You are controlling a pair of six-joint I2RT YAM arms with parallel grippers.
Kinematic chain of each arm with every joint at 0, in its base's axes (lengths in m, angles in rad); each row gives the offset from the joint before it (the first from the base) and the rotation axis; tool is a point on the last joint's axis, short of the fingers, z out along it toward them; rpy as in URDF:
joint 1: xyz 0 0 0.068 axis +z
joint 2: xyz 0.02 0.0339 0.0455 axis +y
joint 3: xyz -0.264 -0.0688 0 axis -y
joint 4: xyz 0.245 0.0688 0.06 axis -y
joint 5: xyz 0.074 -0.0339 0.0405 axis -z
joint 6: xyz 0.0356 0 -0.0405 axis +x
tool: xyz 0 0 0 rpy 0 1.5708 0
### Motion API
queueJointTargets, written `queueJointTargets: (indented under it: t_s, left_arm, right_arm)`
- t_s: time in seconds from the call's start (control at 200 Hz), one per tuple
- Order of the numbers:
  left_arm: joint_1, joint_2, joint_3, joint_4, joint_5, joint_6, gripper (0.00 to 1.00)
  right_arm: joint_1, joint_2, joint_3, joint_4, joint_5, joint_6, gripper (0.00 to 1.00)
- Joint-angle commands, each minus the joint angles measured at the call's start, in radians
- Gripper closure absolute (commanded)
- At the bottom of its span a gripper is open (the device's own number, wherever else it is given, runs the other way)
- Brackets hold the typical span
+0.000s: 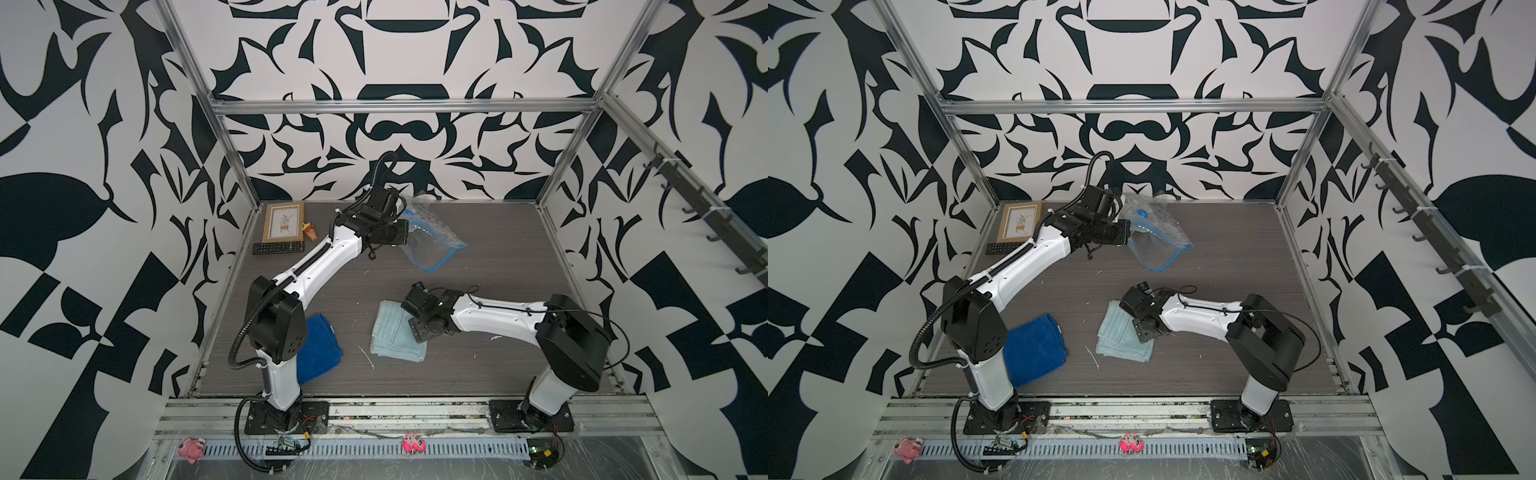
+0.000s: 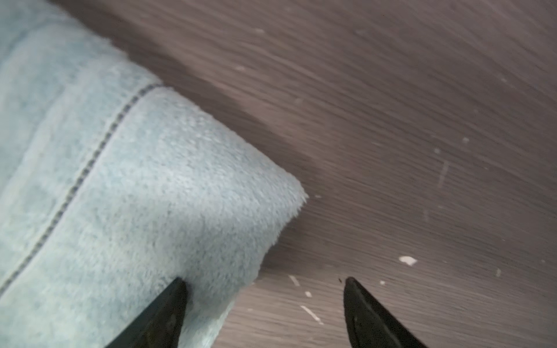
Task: Place the folded towel into the vacuum bag
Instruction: Move the towel to the center of the board, then pick up the towel from the center of the board.
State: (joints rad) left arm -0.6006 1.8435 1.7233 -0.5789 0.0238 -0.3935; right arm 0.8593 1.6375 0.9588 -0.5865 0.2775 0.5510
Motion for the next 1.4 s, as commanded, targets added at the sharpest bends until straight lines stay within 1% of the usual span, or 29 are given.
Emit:
queueJointTargets:
  t_s: [0.0, 0.055, 0.14, 0.245, 0.355, 0.48, 0.545, 0.615, 0.665, 0.685, 0.74, 0.845, 0.915, 1.005, 1.075, 1.225, 1.395]
  left_arm:
    - [0.013, -0.044, -0.019, 0.010, -0.012, -0.002, 1.00]
    - [0.013, -0.047, -0.021, 0.010, -0.012, -0.002, 1.00]
    - [0.015, -0.050, -0.025, 0.010, -0.012, 0.001, 1.00]
    - [0.014, -0.054, -0.039, 0.012, -0.006, 0.008, 1.00]
    - [0.013, -0.064, -0.064, 0.019, 0.030, 0.028, 1.00]
    - [0.007, -0.075, -0.100, 0.021, 0.112, 0.050, 1.00]
    - [-0.012, -0.081, -0.124, 0.019, 0.133, 0.065, 1.00]
    - [-0.050, -0.085, -0.149, 0.006, 0.129, 0.084, 1.00]
    - [-0.080, -0.086, -0.167, -0.010, 0.117, 0.095, 1.00]
    - [-0.090, -0.087, -0.175, -0.016, 0.111, 0.097, 1.00]
    - [-0.116, -0.084, -0.197, -0.030, 0.098, 0.102, 1.00]
    - [-0.134, -0.074, -0.234, -0.036, 0.110, 0.085, 1.00]
    - [-0.137, -0.067, -0.240, -0.037, 0.134, 0.063, 1.00]
    - [-0.137, -0.060, -0.231, -0.027, 0.162, 0.042, 1.00]
    - [-0.139, -0.053, -0.220, -0.018, 0.160, 0.030, 1.00]
    - [-0.137, -0.043, -0.191, 0.017, 0.153, 0.006, 1.00]
    - [-0.133, -0.008, -0.152, 0.055, 0.136, -0.022, 1.00]
  right_arm:
    - [-0.111, -0.064, -0.043, -0.061, 0.025, 0.035, 0.17]
    - [-0.181, -0.071, -0.045, -0.098, 0.060, 0.070, 0.17]
    - [-0.285, -0.089, -0.045, -0.119, 0.072, 0.102, 0.16]
    - [-0.360, -0.155, -0.027, -0.124, 0.072, 0.147, 0.16]
    - [-0.370, -0.279, 0.000, -0.137, 0.075, 0.241, 0.16]
    - [-0.385, -0.418, 0.003, -0.160, 0.014, 0.393, 0.17]
    - [-0.392, -0.474, -0.008, -0.191, -0.019, 0.476, 0.18]
    - [-0.401, -0.523, -0.026, -0.232, -0.052, 0.548, 0.18]
    - [-0.411, -0.560, -0.050, -0.248, -0.075, 0.585, 0.18]
    - [-0.415, -0.573, -0.060, -0.254, -0.117, 0.599, 0.17]
    - [-0.428, -0.608, -0.091, -0.270, -0.152, 0.641, 0.17]
    - [-0.439, -0.676, -0.172, -0.266, -0.219, 0.719, 0.17]
    - [-0.442, -0.709, -0.234, -0.215, -0.279, 0.751, 0.15]
    - [-0.442, -0.725, -0.306, -0.160, -0.328, 0.782, 0.10]
    - [-0.443, -0.717, -0.347, -0.122, -0.356, 0.801, 0.07]
    - [-0.443, -0.656, -0.415, -0.001, -0.415, 0.856, 0.07]
    - [-0.441, -0.582, -0.410, 0.068, -0.454, 0.914, 0.07]
